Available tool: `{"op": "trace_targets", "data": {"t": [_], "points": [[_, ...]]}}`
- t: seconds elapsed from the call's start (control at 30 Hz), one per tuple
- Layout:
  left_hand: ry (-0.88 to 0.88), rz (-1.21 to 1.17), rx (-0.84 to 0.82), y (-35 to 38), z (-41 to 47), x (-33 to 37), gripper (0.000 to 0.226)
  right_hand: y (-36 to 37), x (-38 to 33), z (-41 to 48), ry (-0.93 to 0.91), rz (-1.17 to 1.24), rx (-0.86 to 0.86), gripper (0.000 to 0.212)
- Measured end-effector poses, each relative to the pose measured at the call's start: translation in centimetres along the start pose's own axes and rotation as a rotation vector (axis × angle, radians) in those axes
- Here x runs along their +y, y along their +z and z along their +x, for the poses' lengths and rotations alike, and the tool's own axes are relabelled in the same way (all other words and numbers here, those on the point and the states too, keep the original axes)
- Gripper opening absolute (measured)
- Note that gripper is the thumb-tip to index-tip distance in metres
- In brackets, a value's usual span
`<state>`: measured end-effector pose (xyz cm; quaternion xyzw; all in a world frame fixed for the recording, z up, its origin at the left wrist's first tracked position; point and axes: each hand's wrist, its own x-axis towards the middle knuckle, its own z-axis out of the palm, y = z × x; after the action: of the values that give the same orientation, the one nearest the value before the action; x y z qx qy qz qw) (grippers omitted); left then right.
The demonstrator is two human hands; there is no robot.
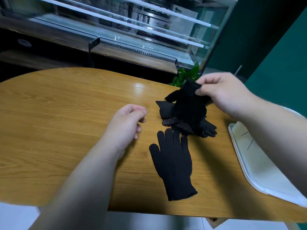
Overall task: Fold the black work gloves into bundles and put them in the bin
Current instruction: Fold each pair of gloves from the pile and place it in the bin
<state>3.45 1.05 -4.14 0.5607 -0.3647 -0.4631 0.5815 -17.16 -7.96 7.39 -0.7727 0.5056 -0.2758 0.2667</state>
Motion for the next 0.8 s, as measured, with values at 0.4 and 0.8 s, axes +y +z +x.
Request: {"op": "trace_targets", "data": {"t": [0.4, 0.8], "points": [[0.011, 0.077, -0.092, 1.2, -0.4, -0.8, 0.009, 7.7, 9.2, -13.4, -0.403, -0.274, -0.293, 0.018], [0.046, 0.213, -0.169, 2.1, -0.9, -1.7, 0.006, 10.0, 12.0, -16.7, -0.511, -0.386, 0.035, 0.013]]}}
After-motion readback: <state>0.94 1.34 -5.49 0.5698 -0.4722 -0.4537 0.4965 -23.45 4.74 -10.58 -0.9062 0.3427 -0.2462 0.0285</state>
